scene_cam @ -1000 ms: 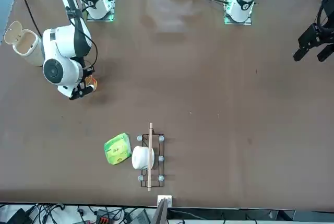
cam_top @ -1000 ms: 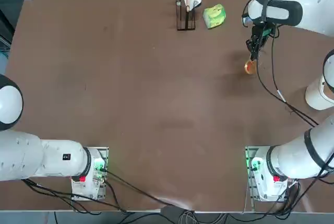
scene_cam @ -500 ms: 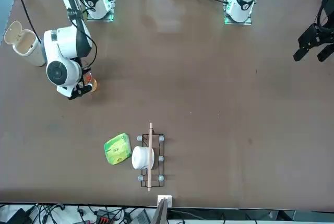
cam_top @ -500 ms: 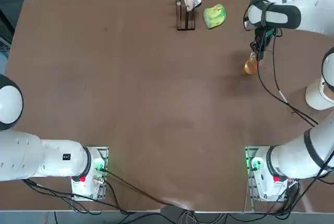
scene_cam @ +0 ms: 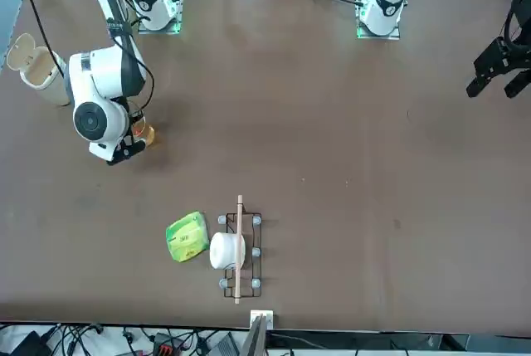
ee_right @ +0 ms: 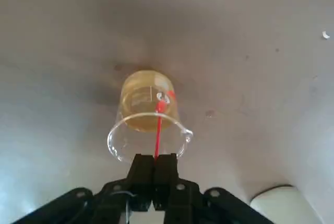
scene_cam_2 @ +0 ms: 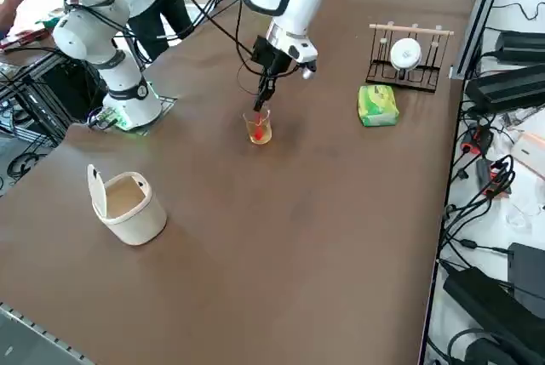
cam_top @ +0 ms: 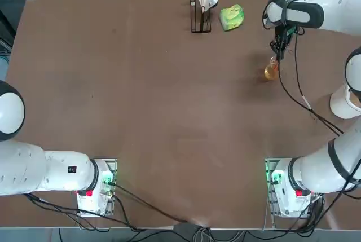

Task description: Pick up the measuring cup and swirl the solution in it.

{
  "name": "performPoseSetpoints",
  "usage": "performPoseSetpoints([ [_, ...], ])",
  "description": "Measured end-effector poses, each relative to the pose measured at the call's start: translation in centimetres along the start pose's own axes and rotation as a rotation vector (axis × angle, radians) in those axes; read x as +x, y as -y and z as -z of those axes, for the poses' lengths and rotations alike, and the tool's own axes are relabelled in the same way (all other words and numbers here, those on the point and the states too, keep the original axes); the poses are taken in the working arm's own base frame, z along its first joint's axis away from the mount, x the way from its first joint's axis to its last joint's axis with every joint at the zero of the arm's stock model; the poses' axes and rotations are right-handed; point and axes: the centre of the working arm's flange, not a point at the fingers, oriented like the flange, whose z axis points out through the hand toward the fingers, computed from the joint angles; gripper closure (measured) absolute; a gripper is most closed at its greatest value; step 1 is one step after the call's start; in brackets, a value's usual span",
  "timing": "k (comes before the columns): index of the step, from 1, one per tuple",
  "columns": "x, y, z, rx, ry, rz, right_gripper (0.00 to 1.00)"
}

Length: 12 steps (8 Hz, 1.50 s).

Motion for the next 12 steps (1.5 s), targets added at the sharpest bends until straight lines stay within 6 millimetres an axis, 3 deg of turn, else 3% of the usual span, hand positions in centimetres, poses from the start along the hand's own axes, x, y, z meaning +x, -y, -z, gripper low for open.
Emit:
performPoseSetpoints([
  [5,1.5,0.1,0.3,0.073,-0.018,-0.070,0.97],
  [12,0.1,-0.1,-0.7,0.113,0.094,-0.091,0.97],
])
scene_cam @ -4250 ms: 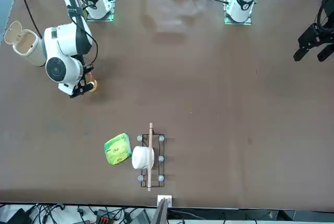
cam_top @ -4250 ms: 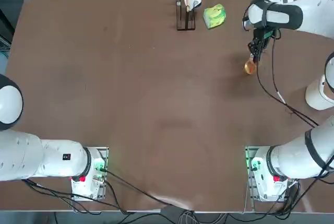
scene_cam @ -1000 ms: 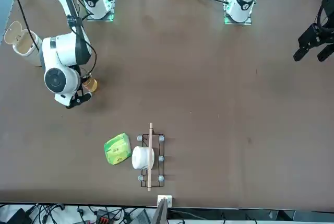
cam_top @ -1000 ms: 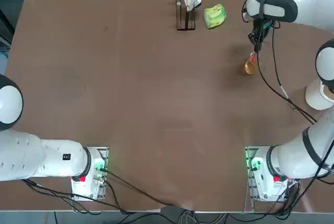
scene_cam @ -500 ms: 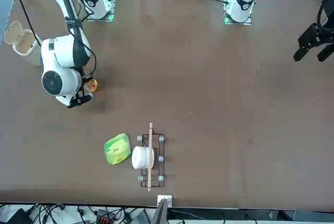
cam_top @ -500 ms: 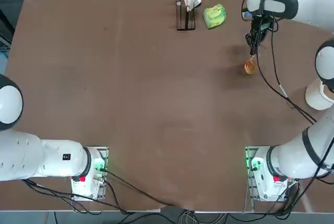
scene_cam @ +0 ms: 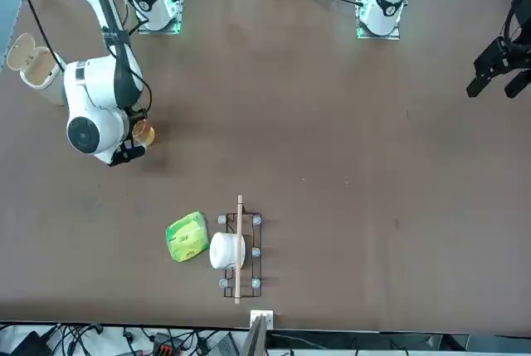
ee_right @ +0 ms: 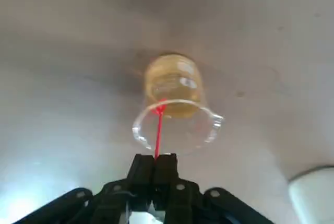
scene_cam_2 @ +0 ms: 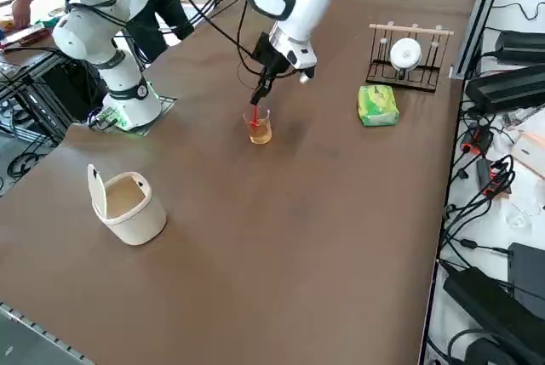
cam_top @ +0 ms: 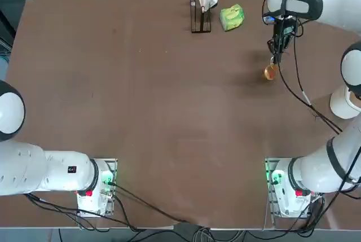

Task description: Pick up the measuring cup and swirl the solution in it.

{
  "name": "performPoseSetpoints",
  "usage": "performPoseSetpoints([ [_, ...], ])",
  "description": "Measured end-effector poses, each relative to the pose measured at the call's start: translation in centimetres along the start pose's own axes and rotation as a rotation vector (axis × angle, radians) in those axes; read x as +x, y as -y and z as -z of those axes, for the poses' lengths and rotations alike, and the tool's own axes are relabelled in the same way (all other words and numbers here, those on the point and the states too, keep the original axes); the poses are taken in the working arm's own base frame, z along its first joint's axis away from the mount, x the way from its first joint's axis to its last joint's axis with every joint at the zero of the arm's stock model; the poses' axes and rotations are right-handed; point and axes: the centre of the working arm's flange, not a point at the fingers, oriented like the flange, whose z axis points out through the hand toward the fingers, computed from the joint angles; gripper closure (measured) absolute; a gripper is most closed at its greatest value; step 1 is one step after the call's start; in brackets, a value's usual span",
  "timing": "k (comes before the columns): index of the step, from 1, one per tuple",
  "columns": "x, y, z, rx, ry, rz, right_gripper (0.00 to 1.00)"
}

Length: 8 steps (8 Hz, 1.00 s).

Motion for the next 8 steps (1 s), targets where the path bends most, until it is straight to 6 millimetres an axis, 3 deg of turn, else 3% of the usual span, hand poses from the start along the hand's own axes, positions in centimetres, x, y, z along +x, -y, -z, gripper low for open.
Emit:
performPoseSetpoints([
  [4,0.1,-1.0,1.0,-0.088,-0.016,0.007,0.97],
  [6,0.5,-0.7,2.4,-0.057,-0.050,-0.010,0.97],
  [8,0.9,-0.1,2.3,0.001,-0.060,-0.028,0.97],
])
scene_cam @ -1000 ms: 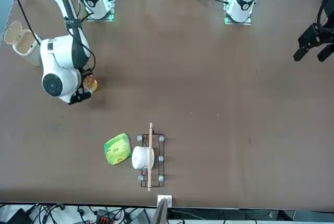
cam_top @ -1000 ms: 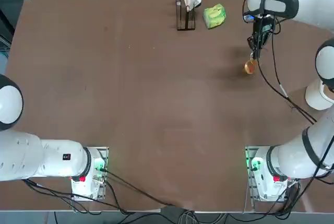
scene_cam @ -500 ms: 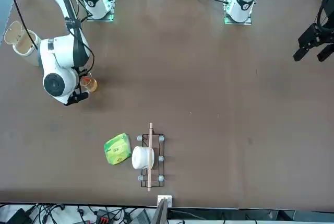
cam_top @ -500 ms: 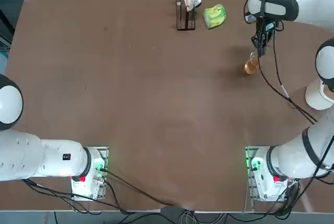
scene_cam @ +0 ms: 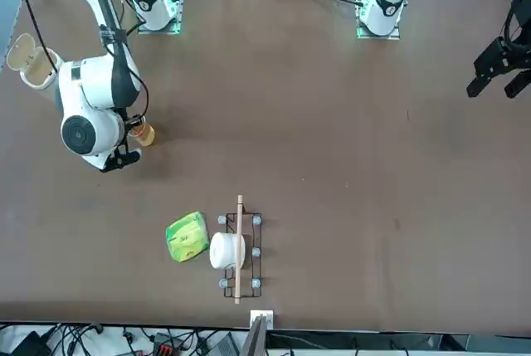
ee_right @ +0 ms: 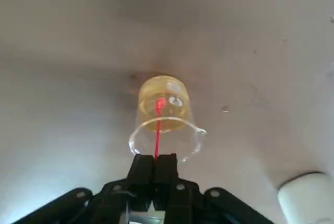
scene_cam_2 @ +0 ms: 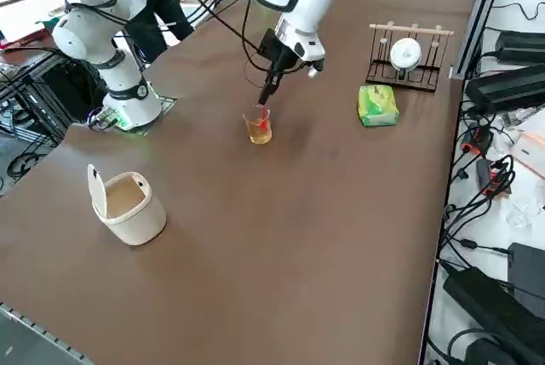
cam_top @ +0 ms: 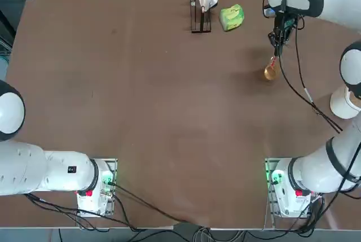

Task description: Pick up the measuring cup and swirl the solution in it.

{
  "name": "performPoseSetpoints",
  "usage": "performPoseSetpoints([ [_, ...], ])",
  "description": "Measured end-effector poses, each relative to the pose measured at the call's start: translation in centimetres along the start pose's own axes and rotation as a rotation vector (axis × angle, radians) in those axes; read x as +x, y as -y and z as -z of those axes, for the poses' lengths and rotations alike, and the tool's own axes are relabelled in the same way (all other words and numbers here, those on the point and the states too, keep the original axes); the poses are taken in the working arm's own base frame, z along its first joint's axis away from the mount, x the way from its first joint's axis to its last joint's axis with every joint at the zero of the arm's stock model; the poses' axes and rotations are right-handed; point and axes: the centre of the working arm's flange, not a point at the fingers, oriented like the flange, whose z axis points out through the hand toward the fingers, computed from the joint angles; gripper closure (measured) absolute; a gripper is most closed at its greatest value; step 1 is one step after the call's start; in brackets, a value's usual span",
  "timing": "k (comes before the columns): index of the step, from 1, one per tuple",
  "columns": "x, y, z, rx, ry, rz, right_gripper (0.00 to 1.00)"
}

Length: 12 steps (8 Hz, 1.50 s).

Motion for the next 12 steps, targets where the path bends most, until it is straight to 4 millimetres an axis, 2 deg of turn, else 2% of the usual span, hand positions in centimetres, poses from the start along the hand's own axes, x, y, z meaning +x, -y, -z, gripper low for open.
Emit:
performPoseSetpoints([
  [5,-0.1,0.6,-1.2,0.030,0.054,-0.015,0.97],
  [10,0.1,-0.4,-2.2,-0.095,0.083,0.036,0.97],
  [12,0.5,0.3,-1.9,-0.128,0.061,0.023,0.97],
])
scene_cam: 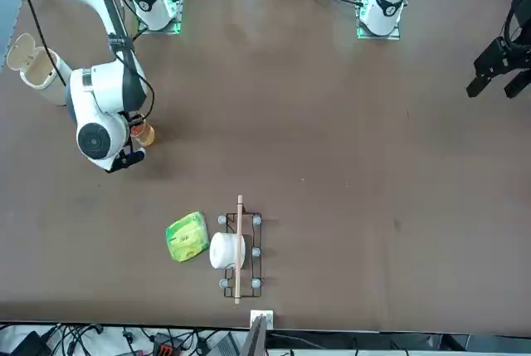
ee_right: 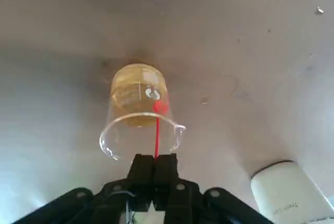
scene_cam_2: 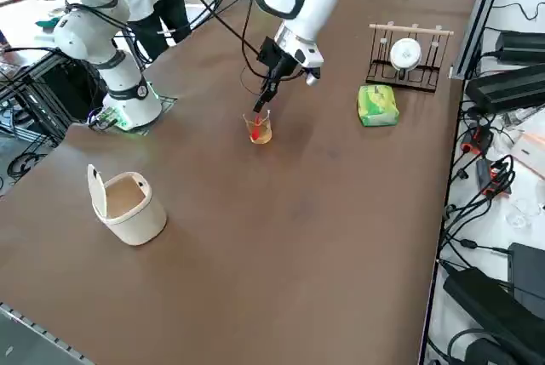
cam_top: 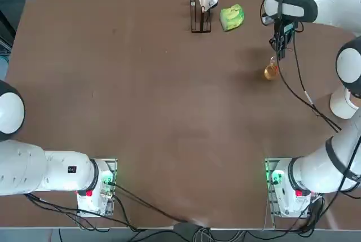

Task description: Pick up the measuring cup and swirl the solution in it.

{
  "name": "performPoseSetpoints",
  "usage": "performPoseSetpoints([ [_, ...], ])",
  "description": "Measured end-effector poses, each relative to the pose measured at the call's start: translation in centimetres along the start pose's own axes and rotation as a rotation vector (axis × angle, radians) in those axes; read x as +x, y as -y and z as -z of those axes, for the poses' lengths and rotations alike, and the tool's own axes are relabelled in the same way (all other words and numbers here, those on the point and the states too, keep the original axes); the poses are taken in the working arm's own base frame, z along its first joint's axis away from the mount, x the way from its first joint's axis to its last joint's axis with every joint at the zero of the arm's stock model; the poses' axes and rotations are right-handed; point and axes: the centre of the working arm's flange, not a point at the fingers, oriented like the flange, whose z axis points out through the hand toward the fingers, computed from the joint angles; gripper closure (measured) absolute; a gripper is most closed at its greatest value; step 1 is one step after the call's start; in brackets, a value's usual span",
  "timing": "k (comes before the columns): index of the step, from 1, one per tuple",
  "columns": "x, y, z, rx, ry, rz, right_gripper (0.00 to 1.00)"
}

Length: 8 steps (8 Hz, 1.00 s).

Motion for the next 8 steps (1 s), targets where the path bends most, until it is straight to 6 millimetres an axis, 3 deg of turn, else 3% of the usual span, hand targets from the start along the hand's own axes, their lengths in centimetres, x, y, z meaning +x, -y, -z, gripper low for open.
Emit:
performPoseSetpoints([
  [4,0.3,0.8,-0.2,-0.007,0.004,-0.133,0.94],
  [5,0.6,1.4,-0.4,-0.012,0.007,-0.167,0.89],
  [8,1.4,3.0,-0.3,-0.026,0.001,-0.210,0.38],
])
